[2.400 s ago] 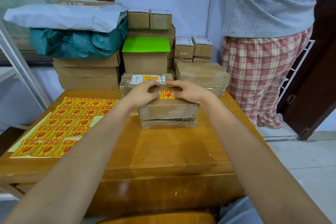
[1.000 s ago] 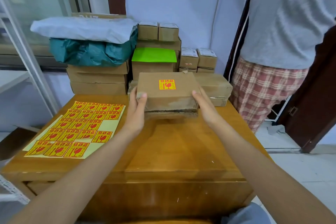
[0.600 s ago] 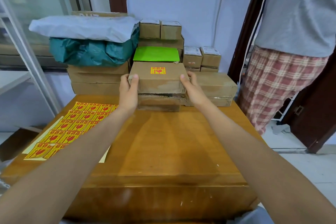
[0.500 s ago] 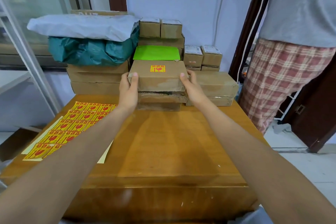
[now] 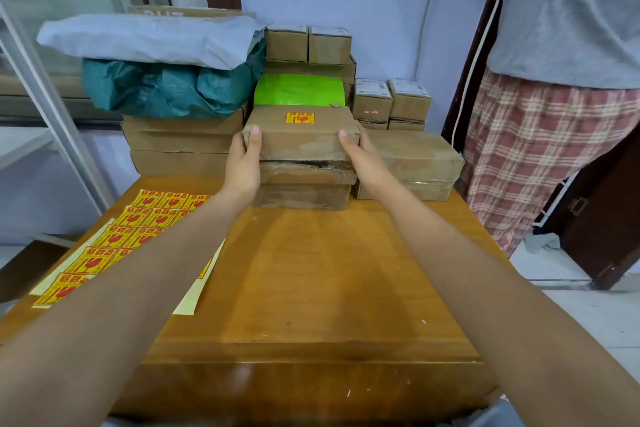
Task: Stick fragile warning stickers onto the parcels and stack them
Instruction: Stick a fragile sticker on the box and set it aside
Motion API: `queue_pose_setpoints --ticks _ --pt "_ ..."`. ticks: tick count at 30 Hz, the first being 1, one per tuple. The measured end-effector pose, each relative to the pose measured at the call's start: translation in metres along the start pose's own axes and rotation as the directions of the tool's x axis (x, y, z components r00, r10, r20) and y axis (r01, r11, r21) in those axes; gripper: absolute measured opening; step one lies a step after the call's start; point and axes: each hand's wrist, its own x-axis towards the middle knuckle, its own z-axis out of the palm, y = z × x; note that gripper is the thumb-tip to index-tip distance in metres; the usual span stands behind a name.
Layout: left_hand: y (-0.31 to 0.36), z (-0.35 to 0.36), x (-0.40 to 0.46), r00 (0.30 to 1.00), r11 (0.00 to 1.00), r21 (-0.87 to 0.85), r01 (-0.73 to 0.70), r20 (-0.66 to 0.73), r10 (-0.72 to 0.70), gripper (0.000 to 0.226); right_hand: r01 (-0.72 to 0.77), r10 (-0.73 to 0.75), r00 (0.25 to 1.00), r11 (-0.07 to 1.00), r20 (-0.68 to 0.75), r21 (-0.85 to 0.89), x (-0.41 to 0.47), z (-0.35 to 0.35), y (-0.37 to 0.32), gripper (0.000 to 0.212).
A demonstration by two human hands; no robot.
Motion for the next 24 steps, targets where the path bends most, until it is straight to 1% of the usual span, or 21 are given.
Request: queue_pose_setpoints --ticks 2,4,5,7,12,14,16,18,20,22,24 --pt "-0.003 -0.002 -0.003 1.000 1.000 0.009 -0.008 0.014 0.008 0.053 -0.009 0.009 1.000 1.000 0.004 -0.020 -0.002 0.000 -0.002 0.101" --pt "-0.006 -0.003 -0.006 1.000 1.000 0.027 -0.016 0.014 0.016 0.052 -0.006 0.007 1.000 0.999 0.006 -0.052 -0.003 0.000 0.000 0.086" --pt "-0.007 -0.003 -0.008 1.000 0.999 0.036 -0.024 0.006 0.023 0.050 0.006 -0.006 1.000 0.998 0.006 -0.063 -0.004 0.000 0.001 0.082" --pt "-0.009 -0.003 -0.012 0.999 0.998 0.054 -0.041 -0.010 0.041 0.049 0.026 -0.026 1.000 0.998 0.001 -0.062 -0.005 -0.002 0.003 0.084" --pt "-0.015 -0.007 -0.022 0.998 0.994 0.090 -0.065 -0.020 0.067 0.051 0.026 -0.027 0.999 0.999 -0.020 -0.040 -0.011 -0.009 0.013 0.079" --pt "-0.021 -0.007 -0.027 0.994 0.990 0.108 -0.089 -0.059 0.095 0.050 0.029 -0.030 0.999 0.999 -0.025 -0.029 -0.016 -0.011 0.017 0.079" --pt "-0.027 -0.004 -0.035 0.986 0.981 0.173 -0.081 -0.128 0.104 0.049 0.024 -0.025 0.999 0.999 -0.033 -0.036 -0.021 -0.012 0.020 0.076" --pt "-0.034 -0.001 -0.043 0.976 0.968 0.249 -0.033 -0.202 0.086 0.050 0.021 -0.022 0.999 0.998 -0.034 -0.055 -0.026 -0.014 0.023 0.073" --pt "-0.041 0.003 -0.052 0.967 0.956 0.291 0.027 -0.249 0.049 0.040 0.024 -0.027 0.999 0.995 -0.037 -0.101 -0.033 -0.017 0.028 0.067" --pt "-0.048 0.008 -0.063 0.977 0.940 0.335 0.066 -0.215 0.008 0.022 0.014 -0.024 0.998 0.986 -0.055 -0.164 -0.040 -0.021 0.034 0.059" --pt "-0.051 0.016 -0.076 0.996 0.909 0.416 0.035 -0.085 0.001 0.017 0.005 -0.020 0.998 0.974 -0.067 -0.227 -0.046 -0.027 0.041 0.049"
